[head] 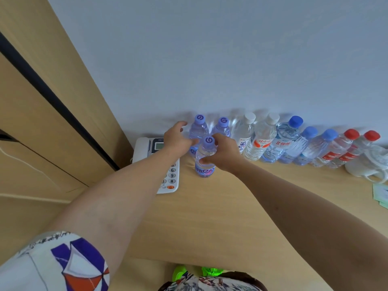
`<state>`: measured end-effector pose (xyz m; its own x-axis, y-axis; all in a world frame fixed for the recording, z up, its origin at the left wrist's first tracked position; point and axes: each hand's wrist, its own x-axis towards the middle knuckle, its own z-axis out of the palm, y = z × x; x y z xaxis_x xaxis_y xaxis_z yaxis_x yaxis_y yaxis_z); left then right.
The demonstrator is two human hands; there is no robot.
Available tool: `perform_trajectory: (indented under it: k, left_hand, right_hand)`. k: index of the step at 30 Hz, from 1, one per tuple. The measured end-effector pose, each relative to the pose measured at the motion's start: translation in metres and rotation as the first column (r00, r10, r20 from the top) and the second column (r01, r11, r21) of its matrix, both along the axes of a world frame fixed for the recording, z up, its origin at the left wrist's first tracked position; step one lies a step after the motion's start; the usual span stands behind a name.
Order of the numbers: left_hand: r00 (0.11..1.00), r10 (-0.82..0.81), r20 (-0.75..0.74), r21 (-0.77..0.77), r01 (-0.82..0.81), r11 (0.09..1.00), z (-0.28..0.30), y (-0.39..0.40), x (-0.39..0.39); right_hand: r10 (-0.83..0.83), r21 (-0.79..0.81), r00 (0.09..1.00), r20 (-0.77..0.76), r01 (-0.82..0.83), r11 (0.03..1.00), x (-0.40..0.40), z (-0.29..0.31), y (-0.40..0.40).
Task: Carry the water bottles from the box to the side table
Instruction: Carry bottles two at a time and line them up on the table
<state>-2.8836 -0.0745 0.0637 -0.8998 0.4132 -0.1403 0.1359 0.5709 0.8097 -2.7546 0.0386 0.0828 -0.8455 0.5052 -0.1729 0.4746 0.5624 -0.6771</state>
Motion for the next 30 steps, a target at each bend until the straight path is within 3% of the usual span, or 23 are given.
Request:
perform_trajectory:
  k: [6,21,30]
  left_hand:
    - [1.0,-0.009,0.011,-0.003,0.009,1.0,0.004,-0.012,-0.004]
    - [0.997,-0.067,-0.05,-0.064,0.063,0.996,0.01,-0.013,-0.013]
    - [0.975,-0.127,-0.181,-0.113,0.108,0.988,0.031,-0.02,-0.01]
  right_hand:
    - [0.097,0.036,0.995,-0.002,-0.097,0.995,-0.004,0.009,-0.004]
    - [0.107,0.02,0.994,-0.01,-0.107,0.994,-0.014,0.004,-0.004]
    - [0.081,0.086,0.996,0.045,-0.084,0.993,-0.015,0.009,-0.004]
